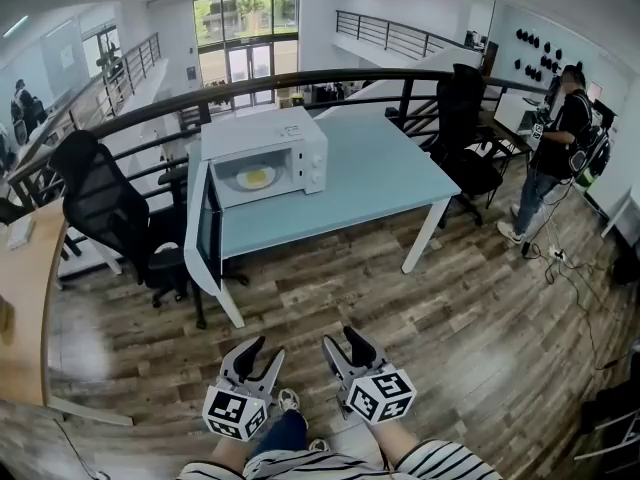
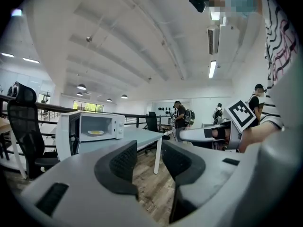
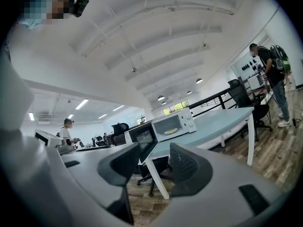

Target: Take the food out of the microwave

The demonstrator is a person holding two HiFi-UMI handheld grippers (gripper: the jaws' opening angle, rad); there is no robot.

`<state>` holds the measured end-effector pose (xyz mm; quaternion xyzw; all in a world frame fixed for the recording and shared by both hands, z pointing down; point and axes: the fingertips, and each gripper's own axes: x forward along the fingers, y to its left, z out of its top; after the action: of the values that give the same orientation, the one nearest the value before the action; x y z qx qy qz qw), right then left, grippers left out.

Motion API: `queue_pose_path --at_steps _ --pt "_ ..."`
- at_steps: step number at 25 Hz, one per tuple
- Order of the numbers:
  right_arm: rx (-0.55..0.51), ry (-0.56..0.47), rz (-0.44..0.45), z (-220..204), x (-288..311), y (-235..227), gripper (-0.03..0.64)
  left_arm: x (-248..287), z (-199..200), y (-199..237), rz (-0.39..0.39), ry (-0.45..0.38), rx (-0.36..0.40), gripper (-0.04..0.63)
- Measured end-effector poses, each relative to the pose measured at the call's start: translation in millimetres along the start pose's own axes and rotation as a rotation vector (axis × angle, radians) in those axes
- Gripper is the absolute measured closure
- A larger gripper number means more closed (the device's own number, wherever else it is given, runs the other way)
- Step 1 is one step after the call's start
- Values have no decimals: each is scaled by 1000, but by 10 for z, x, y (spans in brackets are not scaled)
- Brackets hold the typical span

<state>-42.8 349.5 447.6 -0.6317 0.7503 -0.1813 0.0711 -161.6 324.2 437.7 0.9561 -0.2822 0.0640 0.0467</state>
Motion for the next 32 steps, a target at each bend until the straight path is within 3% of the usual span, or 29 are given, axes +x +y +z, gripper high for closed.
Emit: queue_pose_path --at_steps 19,27,32 --pt "-22 27 -13 532 1703 -776 419 1558 159 1198 -18 2 -61 451" --pt "-24 29 -27 652 2277 -991 419 1985 206 1597 -45 6 -69 453" --pt "-19 49 -22 643 2558 -1112 419 2205 189 1838 -23 5 -92 453"
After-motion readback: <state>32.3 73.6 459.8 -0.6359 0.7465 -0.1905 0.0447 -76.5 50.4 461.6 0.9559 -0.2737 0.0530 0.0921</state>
